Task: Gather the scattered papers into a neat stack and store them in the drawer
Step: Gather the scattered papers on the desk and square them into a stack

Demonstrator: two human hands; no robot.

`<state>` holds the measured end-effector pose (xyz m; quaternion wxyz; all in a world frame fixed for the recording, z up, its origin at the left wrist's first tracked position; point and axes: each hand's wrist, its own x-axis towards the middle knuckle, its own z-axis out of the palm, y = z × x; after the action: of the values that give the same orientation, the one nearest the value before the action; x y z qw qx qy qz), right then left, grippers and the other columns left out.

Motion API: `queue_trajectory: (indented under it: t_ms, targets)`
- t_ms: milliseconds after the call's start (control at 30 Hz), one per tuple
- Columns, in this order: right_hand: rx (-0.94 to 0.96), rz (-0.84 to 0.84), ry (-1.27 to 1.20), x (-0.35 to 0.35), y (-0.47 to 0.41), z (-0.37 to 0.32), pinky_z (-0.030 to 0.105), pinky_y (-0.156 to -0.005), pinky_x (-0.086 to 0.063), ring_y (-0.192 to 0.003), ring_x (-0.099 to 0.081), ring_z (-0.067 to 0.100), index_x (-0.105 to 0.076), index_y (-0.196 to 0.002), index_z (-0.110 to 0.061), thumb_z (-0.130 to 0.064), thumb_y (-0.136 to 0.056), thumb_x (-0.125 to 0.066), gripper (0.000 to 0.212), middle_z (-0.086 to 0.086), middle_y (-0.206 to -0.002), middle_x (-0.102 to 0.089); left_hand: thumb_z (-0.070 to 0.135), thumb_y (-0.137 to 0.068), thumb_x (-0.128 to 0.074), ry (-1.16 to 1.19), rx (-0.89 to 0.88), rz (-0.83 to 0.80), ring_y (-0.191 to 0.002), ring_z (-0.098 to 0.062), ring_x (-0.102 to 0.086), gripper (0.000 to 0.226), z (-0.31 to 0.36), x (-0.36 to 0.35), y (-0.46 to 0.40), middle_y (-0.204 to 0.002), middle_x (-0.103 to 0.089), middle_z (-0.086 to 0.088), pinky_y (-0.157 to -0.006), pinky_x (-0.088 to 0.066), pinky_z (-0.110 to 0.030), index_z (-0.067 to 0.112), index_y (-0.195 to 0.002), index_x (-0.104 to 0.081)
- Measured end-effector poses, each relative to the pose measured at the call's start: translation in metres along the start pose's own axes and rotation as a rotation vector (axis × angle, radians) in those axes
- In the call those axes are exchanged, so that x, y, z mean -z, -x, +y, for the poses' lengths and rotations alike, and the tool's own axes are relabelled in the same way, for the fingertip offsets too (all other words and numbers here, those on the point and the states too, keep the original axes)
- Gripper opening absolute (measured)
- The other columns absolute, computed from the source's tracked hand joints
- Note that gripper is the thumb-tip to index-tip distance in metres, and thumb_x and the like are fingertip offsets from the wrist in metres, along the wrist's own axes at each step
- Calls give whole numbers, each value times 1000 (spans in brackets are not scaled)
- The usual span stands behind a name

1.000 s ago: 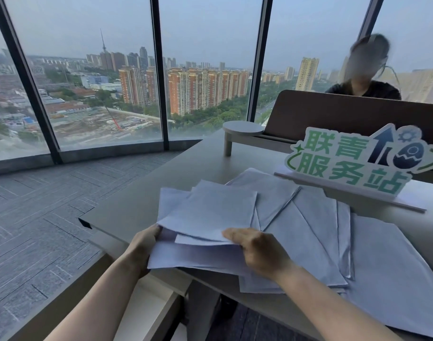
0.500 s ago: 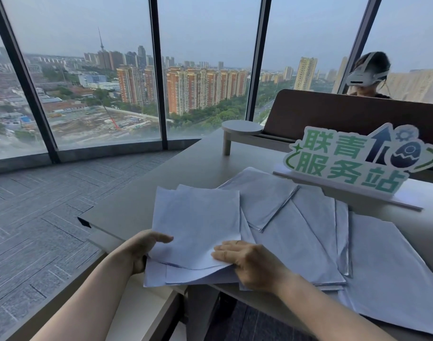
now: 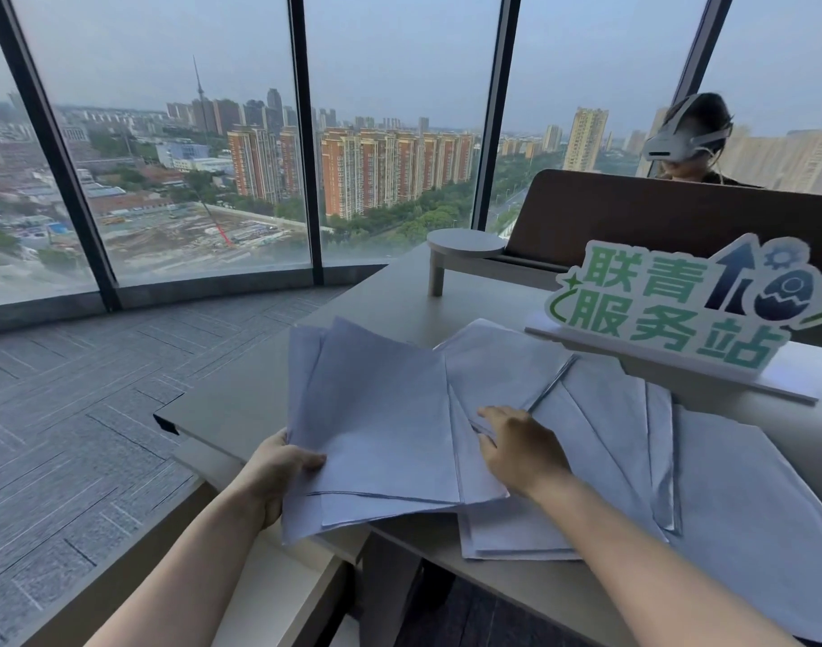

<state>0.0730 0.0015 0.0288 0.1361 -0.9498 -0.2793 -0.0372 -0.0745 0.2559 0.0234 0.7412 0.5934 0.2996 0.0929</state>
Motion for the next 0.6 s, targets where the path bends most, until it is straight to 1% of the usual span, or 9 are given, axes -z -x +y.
queue_trajectory:
  t_ms: [67,133,200,267,333,367,400,533,600]
  targets:
    - [-54,-57,16,3,-10,1,38,-97,-46,-125,-47,25,-48,-137,-19,-31,-91,-49,47,0,-138,-53,-22,-77,-51,16,-8,48,-87,-36,-63,38,-1,1,-6,-99,-68,-22,-87,-52,-45,-1,-108,-58]
    - [-94,-105,20,7,-18,1,38,-100,-44,-127,-45,26,-47,-138,-19,-34,-88,-51,52,0,-141,-49,-21,-77,-51,20,-22,92,-91,-37,-63,40,-1,2,-12,-104,-67,-23,-92,-50,-49,-1,-111,-58]
    - [-137,-178,40,11,-25,0,38,-99,-42,-128,-45,27,-47,-137,-18,-35,-84,-53,56,1,-141,-48,-20,-77,-53,22,-27,137,-90,-37,-63,39,-2,1,-17,-104,-68,-23,-93,-50,-49,0,-111,-59]
    - [-155,-246,88,12,-32,0,35,-93,-43,-123,-49,28,-52,-129,-17,-33,-79,-55,53,4,-136,-52,-19,-77,-53,32,-28,166,-89,-36,-63,39,-3,1,-21,-103,-68,-22,-92,-50,-49,0,-110,-59]
    - [-158,-289,117,13,-38,-2,31,-81,-42,-114,-55,29,-56,-113,-16,-30,-76,-57,40,8,-126,-58,-19,-78,-53,37,-23,180,-87,-36,-63,38,-3,1,-23,-100,-68,-21,-92,-51,-51,0,-110,-59]
    - [-161,-307,132,14,-40,-3,30,-78,-41,-110,-56,30,-56,-110,-15,-29,-76,-58,36,9,-122,-60,-19,-78,-53,37,-18,186,-87,-36,-63,37,-4,1,-24,-97,-68,-20,-91,-51,-50,1,-109,-60]
    - [-161,-322,153,14,-42,-5,29,-77,-42,-110,-57,30,-56,-109,-15,-27,-78,-58,34,10,-122,-60,-19,-78,-53,38,-15,189,-86,-35,-63,36,-4,1,-24,-95,-68,-18,-91,-51,-50,2,-107,-60]
    - [-123,-328,280,11,-48,-12,31,-90,-46,-117,-57,30,-54,-120,-14,-21,-84,-56,36,12,-128,-59,-17,-78,-54,52,-14,189,-82,-34,-64,32,-8,3,-26,-90,-69,-15,-88,-52,-47,6,-99,-61]
    - [-106,-310,323,7,-50,-14,33,-91,-46,-117,-57,31,-53,-121,-12,-17,-85,-55,36,13,-127,-59,-18,-78,-54,54,-16,188,-80,-33,-64,30,-9,3,-26,-88,-69,-15,-86,-52,-47,7,-94,-61]
